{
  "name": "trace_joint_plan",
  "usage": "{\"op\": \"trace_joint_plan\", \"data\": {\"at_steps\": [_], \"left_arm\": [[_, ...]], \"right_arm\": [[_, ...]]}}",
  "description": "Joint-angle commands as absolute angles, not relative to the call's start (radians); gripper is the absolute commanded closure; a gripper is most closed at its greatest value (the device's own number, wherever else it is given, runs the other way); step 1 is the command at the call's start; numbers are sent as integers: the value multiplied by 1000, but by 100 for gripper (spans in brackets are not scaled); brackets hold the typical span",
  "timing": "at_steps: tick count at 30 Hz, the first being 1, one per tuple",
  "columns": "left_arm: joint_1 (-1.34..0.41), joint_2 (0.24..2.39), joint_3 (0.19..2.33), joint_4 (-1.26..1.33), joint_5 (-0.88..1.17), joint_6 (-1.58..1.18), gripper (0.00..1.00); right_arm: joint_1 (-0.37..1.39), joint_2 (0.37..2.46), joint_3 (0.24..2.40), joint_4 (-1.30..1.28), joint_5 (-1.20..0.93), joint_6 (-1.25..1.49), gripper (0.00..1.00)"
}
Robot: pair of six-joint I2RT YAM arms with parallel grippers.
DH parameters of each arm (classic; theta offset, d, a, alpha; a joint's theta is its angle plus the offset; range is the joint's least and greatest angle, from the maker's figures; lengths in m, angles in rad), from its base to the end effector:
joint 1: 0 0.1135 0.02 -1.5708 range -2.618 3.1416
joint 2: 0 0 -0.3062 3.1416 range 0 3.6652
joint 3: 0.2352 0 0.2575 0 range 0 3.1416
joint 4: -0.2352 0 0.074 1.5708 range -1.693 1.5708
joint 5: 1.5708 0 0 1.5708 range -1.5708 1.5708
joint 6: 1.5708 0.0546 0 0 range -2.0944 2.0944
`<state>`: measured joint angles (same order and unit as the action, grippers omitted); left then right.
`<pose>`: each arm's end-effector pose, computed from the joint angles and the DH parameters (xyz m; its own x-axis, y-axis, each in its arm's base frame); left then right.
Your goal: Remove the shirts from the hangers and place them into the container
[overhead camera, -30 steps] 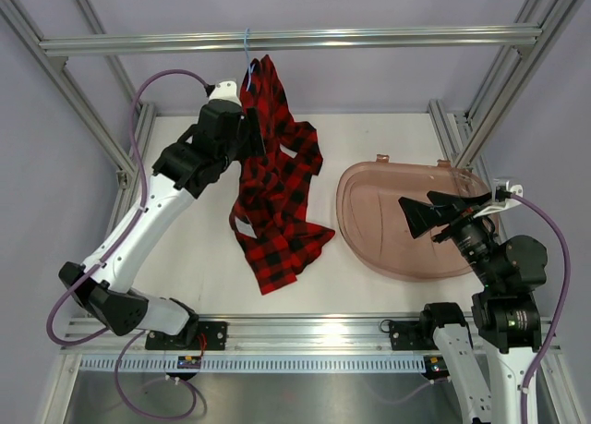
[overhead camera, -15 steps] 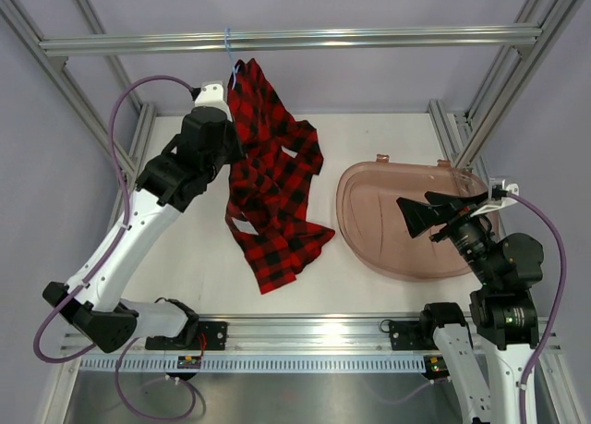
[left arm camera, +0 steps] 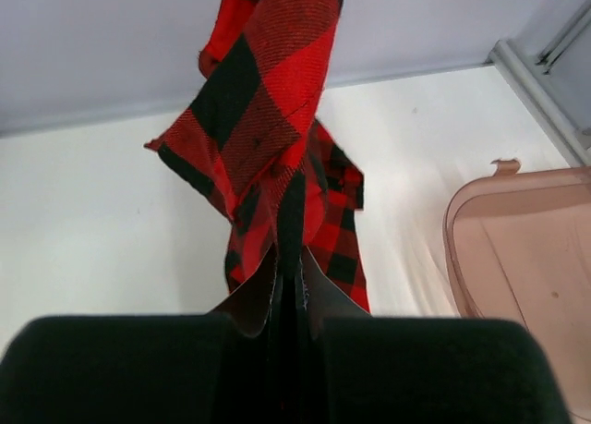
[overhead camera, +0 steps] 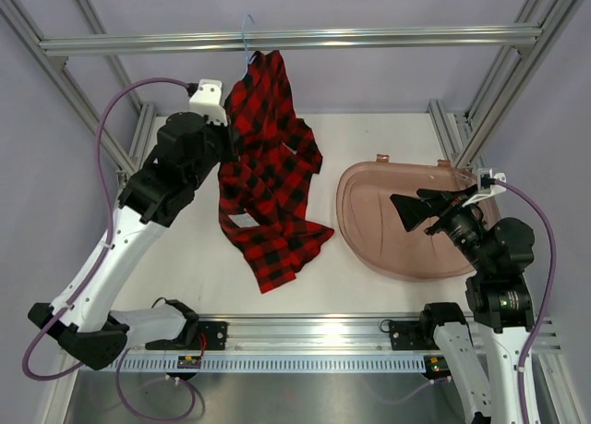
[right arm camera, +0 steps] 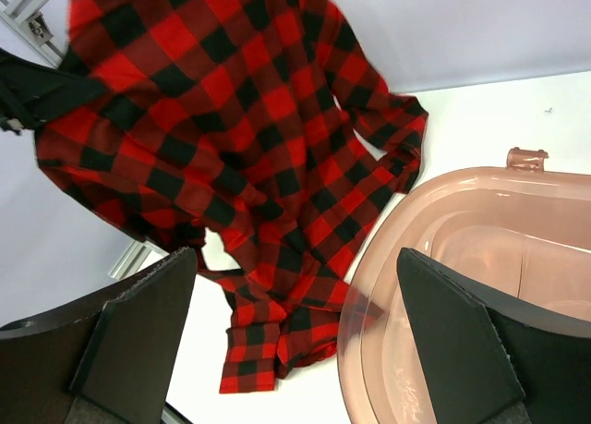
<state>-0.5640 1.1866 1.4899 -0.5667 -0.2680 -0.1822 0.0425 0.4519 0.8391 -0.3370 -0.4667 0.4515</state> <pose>0.2178 -0.1207 0.4965 -0.2706 -0.0355 -0.9620 0.2546 0.9611 -0.1071 0.0752 0.0278 0.4035 -0.1673 0.3829 -0.9085 -0.4600 0.7847 0.4155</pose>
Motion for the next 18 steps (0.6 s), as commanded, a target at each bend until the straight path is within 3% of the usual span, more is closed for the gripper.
{"op": "trace_joint_plan", "data": {"at_steps": [1,9,16,18], "left_arm": [[-566,1109,1545,-359,-198,-71,100],[-569,1083,1574,-439,-71,-75,100],[-571,937,1361,-570,202,-277,100],[-571,893,1274,-581,282,-343,100]], "right_arm": [[37,465,844,-288,-495,446,1],[37,485,853,-276,-518,453,1],[37,586,923,-262,-681,489,0],[43,670,995,-299,-707,491,8]]}}
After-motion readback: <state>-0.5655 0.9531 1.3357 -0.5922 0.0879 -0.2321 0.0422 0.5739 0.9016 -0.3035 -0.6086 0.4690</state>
